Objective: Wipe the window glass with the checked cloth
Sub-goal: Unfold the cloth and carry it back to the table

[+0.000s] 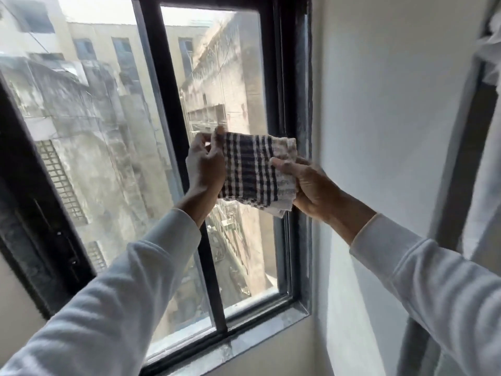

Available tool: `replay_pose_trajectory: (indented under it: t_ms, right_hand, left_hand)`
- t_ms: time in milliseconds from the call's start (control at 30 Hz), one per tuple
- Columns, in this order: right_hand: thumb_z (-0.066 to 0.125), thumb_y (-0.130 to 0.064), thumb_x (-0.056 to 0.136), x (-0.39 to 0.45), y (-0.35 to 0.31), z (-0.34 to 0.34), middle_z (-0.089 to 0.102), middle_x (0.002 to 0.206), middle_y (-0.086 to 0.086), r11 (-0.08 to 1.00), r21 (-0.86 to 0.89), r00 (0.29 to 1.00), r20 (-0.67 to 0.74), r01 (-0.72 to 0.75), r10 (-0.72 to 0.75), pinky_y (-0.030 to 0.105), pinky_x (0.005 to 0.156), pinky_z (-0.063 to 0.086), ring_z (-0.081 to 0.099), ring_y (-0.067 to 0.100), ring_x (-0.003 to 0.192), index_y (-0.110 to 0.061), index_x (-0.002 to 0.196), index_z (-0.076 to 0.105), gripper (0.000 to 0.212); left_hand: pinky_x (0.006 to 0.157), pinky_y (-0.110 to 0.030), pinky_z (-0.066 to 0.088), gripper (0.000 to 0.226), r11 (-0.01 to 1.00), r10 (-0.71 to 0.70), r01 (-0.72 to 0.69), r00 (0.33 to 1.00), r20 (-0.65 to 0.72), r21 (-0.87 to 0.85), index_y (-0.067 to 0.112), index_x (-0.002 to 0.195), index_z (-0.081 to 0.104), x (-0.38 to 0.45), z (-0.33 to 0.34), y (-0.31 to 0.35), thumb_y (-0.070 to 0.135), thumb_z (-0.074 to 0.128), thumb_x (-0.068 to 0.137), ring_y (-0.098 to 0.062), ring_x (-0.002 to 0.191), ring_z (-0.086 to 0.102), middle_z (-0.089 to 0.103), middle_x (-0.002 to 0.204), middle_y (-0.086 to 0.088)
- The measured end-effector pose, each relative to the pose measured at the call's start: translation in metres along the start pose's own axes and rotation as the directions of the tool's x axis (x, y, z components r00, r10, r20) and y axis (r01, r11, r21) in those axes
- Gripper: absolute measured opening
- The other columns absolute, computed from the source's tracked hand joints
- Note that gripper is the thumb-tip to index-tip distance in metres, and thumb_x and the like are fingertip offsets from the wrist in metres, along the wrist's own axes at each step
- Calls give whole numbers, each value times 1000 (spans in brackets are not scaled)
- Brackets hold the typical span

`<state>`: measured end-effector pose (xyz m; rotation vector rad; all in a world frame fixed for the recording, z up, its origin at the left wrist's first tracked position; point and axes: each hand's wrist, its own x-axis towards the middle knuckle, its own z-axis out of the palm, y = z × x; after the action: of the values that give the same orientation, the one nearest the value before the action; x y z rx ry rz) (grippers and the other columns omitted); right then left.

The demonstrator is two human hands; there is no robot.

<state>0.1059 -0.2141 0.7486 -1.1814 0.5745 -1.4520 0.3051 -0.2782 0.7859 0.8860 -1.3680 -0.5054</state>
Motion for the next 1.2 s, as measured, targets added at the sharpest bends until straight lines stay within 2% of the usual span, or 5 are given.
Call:
replay_pose_trajectory:
  t_ms: [167,567,700,1067,1200]
  right_hand:
    - [71,-1,101,-84,18,-49,82,112,18,995,-99,948,-316,10,-41,49,94,68,80,32,101,-2,113,78,14]
    - [76,-6,99,-347,78,-196,86,95,12,981,-9,748,-649,-192,140,31,63,67,83,21,75,-3,115,76,16]
    - [77,-6,98,-434,127,-264,86,101,16,959,50,635,-740,-280,224,41,74,71,83,25,80,-7,108,78,11]
    - [86,-13,92,-614,348,-442,87,95,13,788,118,237,-918,-604,319,49,87,69,83,32,87,-6,100,84,11]
    - [87,-13,90,-641,436,-484,86,93,11,684,106,153,-940,-722,306,50,86,69,83,34,92,-6,97,84,11]
  left_hand:
    - [61,-24,45,31,996,15,-24,996,93,89,31,94,54,-81,39,-28,55,47,111,2,71,59,61,83,16]
    - [69,-33,41,44,958,-234,181,942,240,221,13,107,62,-366,159,-75,54,47,112,-3,69,57,62,79,14]
    - [76,-34,40,41,919,-349,252,879,326,305,19,110,60,-478,205,-116,56,43,111,-24,84,59,77,105,-10]
    - [72,-41,44,39,770,-587,246,633,504,588,35,99,42,-726,300,-306,71,30,107,-31,82,62,64,87,5]
    - [79,-44,49,40,712,-644,191,561,519,676,33,104,44,-788,313,-392,70,28,108,-39,95,68,75,108,-9]
